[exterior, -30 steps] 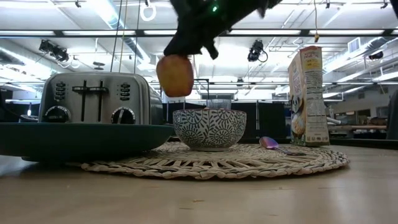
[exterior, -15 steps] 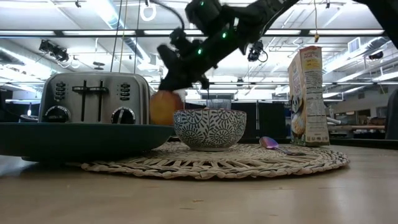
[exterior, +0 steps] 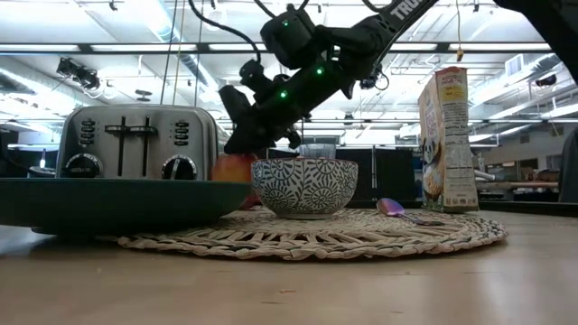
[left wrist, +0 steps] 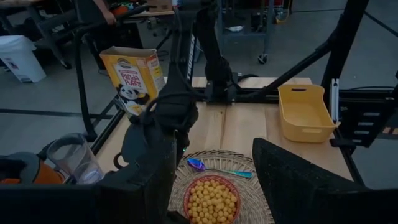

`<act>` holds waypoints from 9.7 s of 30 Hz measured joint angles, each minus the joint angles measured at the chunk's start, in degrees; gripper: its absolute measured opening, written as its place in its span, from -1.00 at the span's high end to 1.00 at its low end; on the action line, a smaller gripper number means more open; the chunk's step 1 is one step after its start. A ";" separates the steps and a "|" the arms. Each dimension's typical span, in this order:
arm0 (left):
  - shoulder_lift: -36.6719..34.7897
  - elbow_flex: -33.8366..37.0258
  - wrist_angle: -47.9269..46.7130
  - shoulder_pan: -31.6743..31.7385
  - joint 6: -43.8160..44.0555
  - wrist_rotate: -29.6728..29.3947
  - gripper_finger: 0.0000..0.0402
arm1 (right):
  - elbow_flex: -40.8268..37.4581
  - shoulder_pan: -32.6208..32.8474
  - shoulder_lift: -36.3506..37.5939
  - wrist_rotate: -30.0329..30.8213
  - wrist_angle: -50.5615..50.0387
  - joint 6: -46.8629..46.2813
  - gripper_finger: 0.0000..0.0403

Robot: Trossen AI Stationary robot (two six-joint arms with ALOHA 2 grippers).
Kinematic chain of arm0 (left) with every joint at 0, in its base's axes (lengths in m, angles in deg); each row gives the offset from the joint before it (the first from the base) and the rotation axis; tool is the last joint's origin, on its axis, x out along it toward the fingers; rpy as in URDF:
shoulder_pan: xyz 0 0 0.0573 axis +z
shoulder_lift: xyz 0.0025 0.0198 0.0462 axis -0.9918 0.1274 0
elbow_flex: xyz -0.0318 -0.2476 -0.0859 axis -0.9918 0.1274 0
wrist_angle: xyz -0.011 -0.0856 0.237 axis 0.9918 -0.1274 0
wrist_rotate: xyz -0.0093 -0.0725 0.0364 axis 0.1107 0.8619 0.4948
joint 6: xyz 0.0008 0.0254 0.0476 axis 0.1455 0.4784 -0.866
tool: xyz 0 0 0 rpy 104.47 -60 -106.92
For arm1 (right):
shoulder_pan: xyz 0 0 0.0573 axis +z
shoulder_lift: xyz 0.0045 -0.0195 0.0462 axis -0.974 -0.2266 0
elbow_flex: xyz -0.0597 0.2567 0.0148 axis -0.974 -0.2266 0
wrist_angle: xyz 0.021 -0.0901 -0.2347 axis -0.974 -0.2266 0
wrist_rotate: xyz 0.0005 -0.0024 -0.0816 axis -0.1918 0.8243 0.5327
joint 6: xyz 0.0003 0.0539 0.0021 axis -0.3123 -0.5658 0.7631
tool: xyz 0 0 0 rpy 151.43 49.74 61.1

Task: Arrange a breakfast setting
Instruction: Put the red apple above the blue plate, then put the orange glass above the red bowl

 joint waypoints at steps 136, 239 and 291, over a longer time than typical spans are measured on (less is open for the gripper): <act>19.17 -0.04 -44.59 -21.50 49.86 35.64 0.93 | 11.80 22.75 -2.67 0.72 10.39 5.66 -0.89; 20.51 -30.17 -51.67 -11.10 18.68 31.96 -0.14 | 33.81 17.29 -14.04 -13.86 -12.25 4.39 -0.62; 12.44 -3.83 6.38 14.14 1.88 17.59 -0.17 | -47.87 -9.70 12.48 -18.81 51.75 8.05 -0.62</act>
